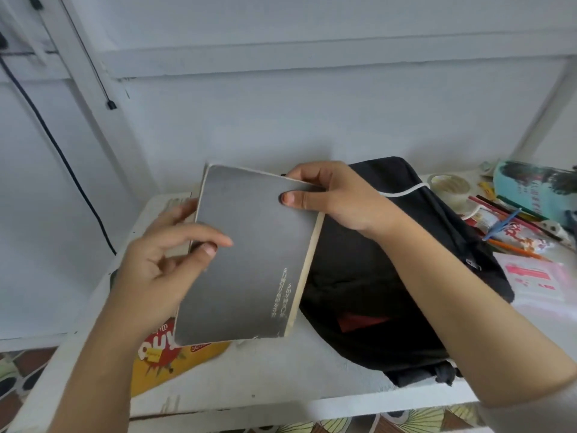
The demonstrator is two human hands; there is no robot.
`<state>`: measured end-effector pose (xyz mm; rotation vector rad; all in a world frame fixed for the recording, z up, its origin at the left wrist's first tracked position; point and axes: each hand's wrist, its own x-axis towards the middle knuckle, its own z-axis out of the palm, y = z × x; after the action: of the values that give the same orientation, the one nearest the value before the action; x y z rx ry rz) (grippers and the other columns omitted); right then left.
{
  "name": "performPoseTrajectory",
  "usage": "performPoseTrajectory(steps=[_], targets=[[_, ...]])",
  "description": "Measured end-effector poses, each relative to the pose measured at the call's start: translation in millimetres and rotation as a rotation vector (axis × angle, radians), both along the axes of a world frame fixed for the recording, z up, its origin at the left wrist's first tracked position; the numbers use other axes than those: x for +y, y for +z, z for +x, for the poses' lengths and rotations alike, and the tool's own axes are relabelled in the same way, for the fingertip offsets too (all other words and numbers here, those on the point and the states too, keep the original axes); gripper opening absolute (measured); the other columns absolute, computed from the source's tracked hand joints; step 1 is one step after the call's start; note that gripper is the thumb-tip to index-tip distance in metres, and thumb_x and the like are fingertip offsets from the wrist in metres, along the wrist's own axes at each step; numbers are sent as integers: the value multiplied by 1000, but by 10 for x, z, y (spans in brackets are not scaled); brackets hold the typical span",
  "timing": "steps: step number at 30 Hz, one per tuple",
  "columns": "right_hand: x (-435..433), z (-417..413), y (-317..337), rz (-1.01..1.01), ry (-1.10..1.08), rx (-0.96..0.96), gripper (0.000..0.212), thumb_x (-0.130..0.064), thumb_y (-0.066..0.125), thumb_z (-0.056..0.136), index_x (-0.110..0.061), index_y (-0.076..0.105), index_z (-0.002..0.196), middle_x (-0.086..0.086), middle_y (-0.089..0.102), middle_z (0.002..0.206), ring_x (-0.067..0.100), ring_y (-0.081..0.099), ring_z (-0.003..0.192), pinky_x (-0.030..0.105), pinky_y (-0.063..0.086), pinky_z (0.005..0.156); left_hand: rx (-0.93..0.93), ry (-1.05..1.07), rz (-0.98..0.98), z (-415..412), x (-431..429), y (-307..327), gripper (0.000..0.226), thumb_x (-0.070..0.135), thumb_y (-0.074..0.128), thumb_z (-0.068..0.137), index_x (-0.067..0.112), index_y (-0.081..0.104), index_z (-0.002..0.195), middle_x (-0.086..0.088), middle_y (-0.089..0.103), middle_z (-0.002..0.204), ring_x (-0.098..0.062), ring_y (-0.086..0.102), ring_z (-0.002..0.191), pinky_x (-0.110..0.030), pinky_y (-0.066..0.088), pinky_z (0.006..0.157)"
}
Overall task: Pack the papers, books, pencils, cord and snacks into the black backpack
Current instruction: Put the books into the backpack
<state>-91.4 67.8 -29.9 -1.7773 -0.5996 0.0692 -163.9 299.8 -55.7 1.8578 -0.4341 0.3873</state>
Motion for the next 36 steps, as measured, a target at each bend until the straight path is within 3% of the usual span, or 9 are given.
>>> performPoseTrajectory(steps=[3,7,11,18,20,26,29,33,36], targets=[[-177,-44,27,119,-89,55,13,-6,68,81,-2,67,94,3,70,83,15,67,77,23,52,71,71,-18,54,51,-128,14,46,-1,57,86,42,72,80,20,69,89,6,61,92,-2,41,76],[-407,-166,-83,305,-288,117,44,-19,71,78,-18,53,118,5,68,96,19,67,82,31,54,68,54,27,-127,147,-419,-45,44,-4,52,89,35,72,84,26,67,88,10,58,88,-1,37,75],[-570,-496,-204,272,-399,147,57,-26,58,92,-37,27,138,7,63,116,26,69,86,38,57,75,56,86,-444,249,-660,-41,41,-1,51,91,32,71,80,15,57,76,6,49,72,-4,38,68],[-457,-1018,-545,555,-565,59,66,-33,55,90,-56,13,135,2,64,118,28,70,90,39,58,78,56,169,-748,383,-1278,1,34,2,48,90,28,62,75,14,51,73,-4,44,71,-23,37,73],[-417,-1068,-607,595,-567,13,66,-26,54,93,-60,14,133,3,64,118,31,68,94,39,57,81,93,170,-774,359,-1489,-30,37,-1,43,92,28,58,76,14,48,72,-1,42,68,-18,37,71],[-548,-1128,-607,716,-711,-36,73,-4,49,95,-61,24,132,-1,57,130,19,57,117,41,55,80,197,71,-743,165,-1976,-148,37,-1,37,96,30,54,83,10,59,85,-3,56,75,-23,46,73],[-693,-1181,-620,725,-769,52,70,3,45,95,-55,34,132,1,60,126,18,62,109,33,56,69,238,-9,-698,86,-2079,-202,38,0,37,97,31,54,85,3,62,97,-8,60,86,-30,49,74],[-826,-1234,-702,812,-779,212,58,1,45,95,-48,51,125,-4,57,125,19,62,101,32,55,63,217,-151,-520,59,-2104,-332,37,5,45,94,38,57,85,-5,59,104,-27,57,101,-56,46,92],[-897,-1293,-736,907,-783,257,55,5,42,94,-40,59,121,-4,57,123,22,61,104,29,55,62,213,-267,-454,33,-2119,-362,32,9,53,93,41,54,95,-3,57,113,-23,58,105,-47,51,89]])
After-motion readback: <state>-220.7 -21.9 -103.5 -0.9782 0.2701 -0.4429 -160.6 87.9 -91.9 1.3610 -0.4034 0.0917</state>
